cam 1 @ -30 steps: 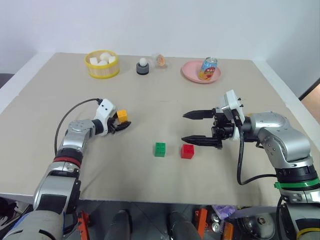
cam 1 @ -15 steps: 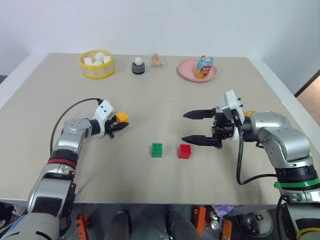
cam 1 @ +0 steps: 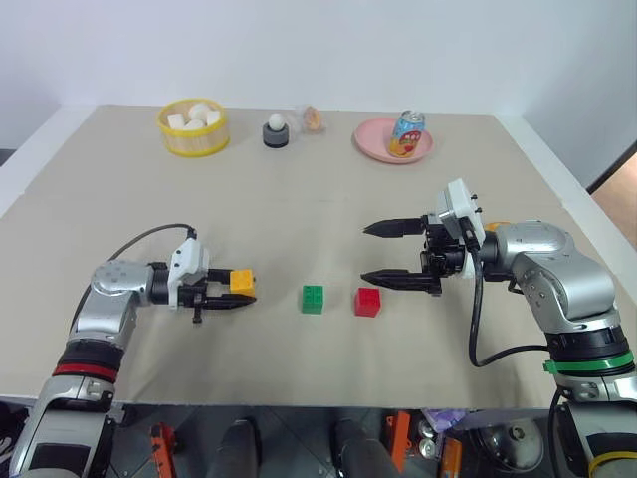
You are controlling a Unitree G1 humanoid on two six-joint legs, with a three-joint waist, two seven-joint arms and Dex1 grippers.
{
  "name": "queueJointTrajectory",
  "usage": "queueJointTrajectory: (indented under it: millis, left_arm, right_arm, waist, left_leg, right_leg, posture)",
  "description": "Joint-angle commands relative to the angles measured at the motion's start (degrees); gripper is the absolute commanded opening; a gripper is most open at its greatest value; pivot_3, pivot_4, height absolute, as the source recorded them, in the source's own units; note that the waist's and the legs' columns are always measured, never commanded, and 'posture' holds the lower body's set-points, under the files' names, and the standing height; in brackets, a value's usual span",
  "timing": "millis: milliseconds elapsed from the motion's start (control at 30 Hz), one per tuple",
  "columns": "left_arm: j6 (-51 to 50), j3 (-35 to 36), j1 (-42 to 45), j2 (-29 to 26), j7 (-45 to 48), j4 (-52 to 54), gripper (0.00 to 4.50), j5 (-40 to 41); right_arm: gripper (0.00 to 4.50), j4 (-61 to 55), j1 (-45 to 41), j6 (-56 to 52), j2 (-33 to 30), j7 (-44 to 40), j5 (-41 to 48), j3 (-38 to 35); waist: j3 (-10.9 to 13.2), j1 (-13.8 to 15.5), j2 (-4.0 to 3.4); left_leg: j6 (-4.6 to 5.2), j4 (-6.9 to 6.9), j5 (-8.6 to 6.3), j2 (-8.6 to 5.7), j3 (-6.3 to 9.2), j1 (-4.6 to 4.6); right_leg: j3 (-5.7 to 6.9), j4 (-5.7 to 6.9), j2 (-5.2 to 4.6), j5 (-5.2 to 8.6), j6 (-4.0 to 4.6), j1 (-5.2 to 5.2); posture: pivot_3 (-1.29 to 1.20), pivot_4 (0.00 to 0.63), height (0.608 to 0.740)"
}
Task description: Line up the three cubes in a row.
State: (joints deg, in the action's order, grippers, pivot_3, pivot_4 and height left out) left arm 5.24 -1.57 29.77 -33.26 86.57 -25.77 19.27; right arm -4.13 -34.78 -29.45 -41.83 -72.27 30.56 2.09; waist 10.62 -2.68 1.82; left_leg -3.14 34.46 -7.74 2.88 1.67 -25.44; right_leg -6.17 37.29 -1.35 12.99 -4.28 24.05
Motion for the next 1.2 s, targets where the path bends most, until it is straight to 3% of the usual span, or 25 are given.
queueJointTrajectory:
  millis: [33, 367, 833, 1200]
  left_arm:
    - [1.22, -0.52, 0.52, 1.33, 0.83, 2.01, 1.36, 0.94]
    - [5.91, -3.8, 4.53, 5.15, 3.0, -5.28, 1.36, -2.0]
    - [8.78, -2.98, 4.89, 2.01, 5.23, -11.11, 1.36, -2.7]
    - [8.71, -3.47, 4.46, 3.38, 3.7, -10.79, 1.36, -2.81]
  right_arm:
    - [4.5, -0.87, -1.63, 0.22, -0.95, -0.42, 0.29, -1.12]
    - [4.5, -2.68, -0.98, -0.86, -1.51, 0.16, 0.74, -1.47]
    - [4.5, -3.99, 0.28, -1.37, -2.31, 0.77, 1.69, -2.2]
    - [4.5, -3.34, -0.3, -0.98, -2.2, 0.45, 1.46, -1.85]
  waist:
    - [0.0, -0.01, 0.0]
    - [0.0, -0.02, 0.0]
    - [0.0, -0.05, 0.0]
    - [0.0, -0.04, 0.0]
  left_leg:
    - [0.0, 0.02, 0.0, 0.0, -0.01, 0.0]
    - [0.0, 0.0, 0.0, 0.0, -0.01, 0.0]
    - [0.0, 0.0, 0.0, 0.01, -0.01, 0.0]
    - [0.0, 0.0, 0.0, 0.02, -0.01, 0.0]
  right_leg:
    - [0.0, 0.0, -0.01, 0.0, 0.0, -0.01]
    - [-0.01, 0.0, 0.02, 0.0, -0.01, 0.01]
    - [-0.01, 0.0, 0.03, 0.0, -0.01, 0.02]
    - [-0.01, 0.0, 0.02, 0.0, -0.01, 0.01]
  posture:
    - [0.0, 0.15, 0.74]
    - [0.0, 0.15, 0.74]
    - [0.0, 0.15, 0.74]
    - [0.0, 0.15, 0.74]
